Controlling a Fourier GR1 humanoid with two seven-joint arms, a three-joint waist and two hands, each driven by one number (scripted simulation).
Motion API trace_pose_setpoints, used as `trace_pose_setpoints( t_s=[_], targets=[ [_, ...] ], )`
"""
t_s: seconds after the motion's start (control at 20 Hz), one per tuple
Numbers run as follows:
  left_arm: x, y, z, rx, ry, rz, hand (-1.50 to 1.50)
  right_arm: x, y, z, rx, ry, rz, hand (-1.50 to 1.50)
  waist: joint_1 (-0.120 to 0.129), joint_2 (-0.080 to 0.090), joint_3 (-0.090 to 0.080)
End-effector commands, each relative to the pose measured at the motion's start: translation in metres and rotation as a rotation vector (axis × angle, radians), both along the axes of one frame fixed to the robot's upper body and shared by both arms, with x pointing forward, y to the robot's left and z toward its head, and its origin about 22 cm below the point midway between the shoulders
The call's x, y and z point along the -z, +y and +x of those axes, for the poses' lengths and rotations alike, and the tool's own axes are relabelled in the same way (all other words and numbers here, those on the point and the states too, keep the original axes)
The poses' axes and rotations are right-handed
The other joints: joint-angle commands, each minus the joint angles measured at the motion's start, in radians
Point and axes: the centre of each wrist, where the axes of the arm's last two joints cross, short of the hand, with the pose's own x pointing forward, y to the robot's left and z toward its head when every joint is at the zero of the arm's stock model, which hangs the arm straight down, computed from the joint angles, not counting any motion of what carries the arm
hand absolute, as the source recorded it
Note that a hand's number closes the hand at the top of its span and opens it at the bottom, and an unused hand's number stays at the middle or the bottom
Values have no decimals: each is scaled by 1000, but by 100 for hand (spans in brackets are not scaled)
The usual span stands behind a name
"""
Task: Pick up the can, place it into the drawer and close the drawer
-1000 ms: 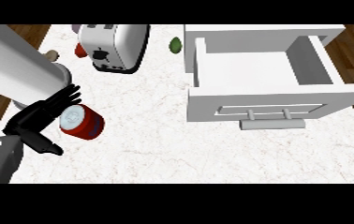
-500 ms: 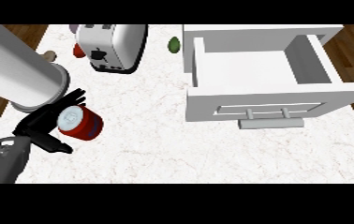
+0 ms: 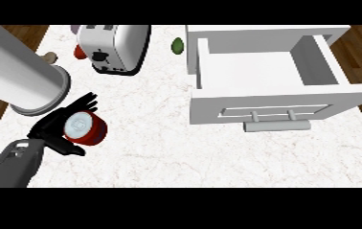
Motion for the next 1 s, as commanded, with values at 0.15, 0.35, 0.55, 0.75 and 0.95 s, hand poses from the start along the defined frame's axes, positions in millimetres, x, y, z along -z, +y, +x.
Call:
trace_pose_setpoints(
  t_s=[0.15,0.35,0.55,0.75,0.95],
  targets=[
    [21,-27,-3,88,14,-229,150,-7,7,-11,-10,13,-5,-150,-3,-2,-1],
    [1,-33,21,193,28,-256,150,-1,9,-5,-18,12,12,-150,9,-4,1],
    [0,-39,22,241,4,-317,150,-5,3,-10,6,17,25,-150,11,-7,1],
    [-11,-49,34,294,-38,-352,150,-3,13,-12,23,8,23,-150,22,-10,2],
    [11,-72,26,-279,-138,-355,150,-6,5,-19,39,10,33,-150,34,-16,3]
  ],
)
